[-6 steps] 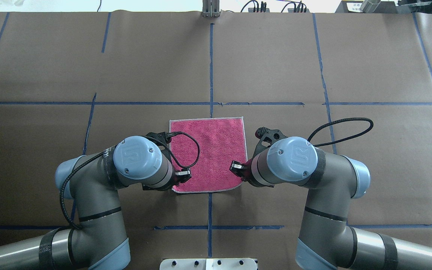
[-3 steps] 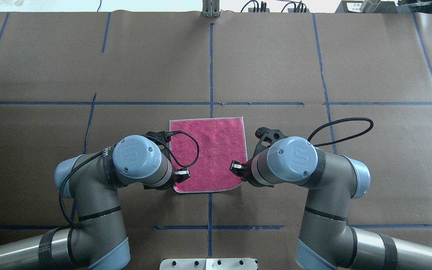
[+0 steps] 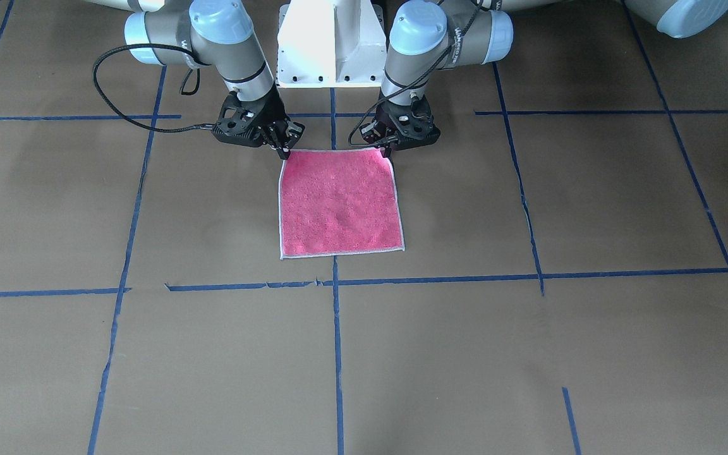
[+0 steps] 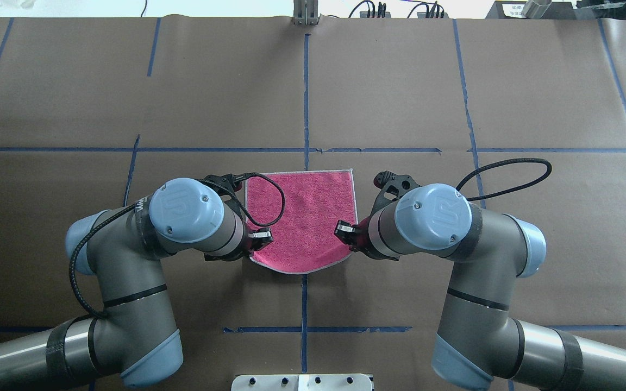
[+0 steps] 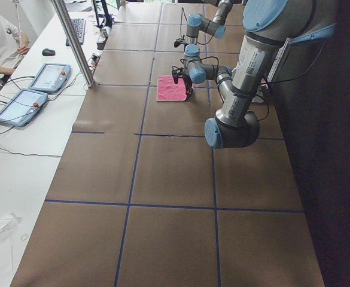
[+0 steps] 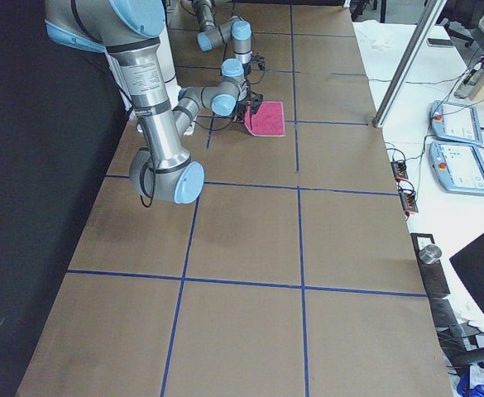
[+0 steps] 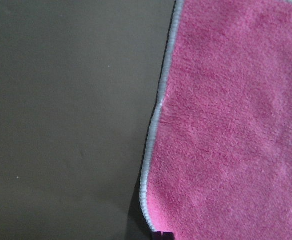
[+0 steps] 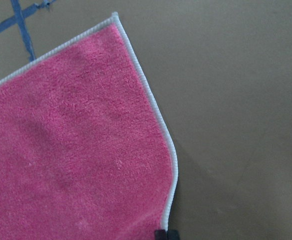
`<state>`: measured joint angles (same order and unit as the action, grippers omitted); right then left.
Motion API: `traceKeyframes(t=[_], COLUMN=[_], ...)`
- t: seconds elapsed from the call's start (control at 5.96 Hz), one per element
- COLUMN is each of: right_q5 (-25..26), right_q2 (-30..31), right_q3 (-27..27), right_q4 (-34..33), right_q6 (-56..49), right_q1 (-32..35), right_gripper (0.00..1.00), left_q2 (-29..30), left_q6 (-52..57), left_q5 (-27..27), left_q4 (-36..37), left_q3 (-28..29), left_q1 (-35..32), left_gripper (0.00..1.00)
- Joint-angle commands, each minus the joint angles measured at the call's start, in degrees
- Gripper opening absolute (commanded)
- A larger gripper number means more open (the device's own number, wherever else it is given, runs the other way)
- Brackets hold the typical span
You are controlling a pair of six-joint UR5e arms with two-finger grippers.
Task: Fold towel twice with both arms
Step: 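Lift the near edge with both grippers and fold it over the far edge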
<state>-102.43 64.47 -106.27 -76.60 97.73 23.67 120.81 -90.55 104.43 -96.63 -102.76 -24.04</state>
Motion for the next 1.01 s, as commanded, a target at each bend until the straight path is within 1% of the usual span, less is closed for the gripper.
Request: traceKeyframes(t=[0.0, 0.17, 0.34, 0.67, 0.84], right_q5=[-0.1, -0.1, -0.1, -0.1, -0.2], right_q2=[0.0, -0.5, -1.5, -3.9, -7.4], right_q3=[0.4, 1.5, 2.6, 5.3, 9.5], right_q4=[0.2, 0.2, 0.2, 0.3, 0.3], right_q6=[-0.3, -0.4, -0.4, -0.5, -0.5], right_q1=[2.4, 3.8, 4.8, 6.3, 7.6], right_gripper=[0.00, 0.01, 0.01, 0.01, 0.01], left_q2=[0.0, 0.2, 0.2, 0.3, 2.4], left_q6=[1.7, 1.9, 1.9, 1.6, 1.5], left_q5=[0.1, 0.2, 0.1, 0.0, -0.1], left_q4=[-0.8, -1.1, -3.5, -3.7, -3.8], left_q3=[0.9, 1.0, 1.2, 1.6, 4.7], left_q1=[-3.4, -4.9, -5.3, -5.4, -6.1], left_gripper=[0.00, 0.00, 0.00, 0.00, 0.00])
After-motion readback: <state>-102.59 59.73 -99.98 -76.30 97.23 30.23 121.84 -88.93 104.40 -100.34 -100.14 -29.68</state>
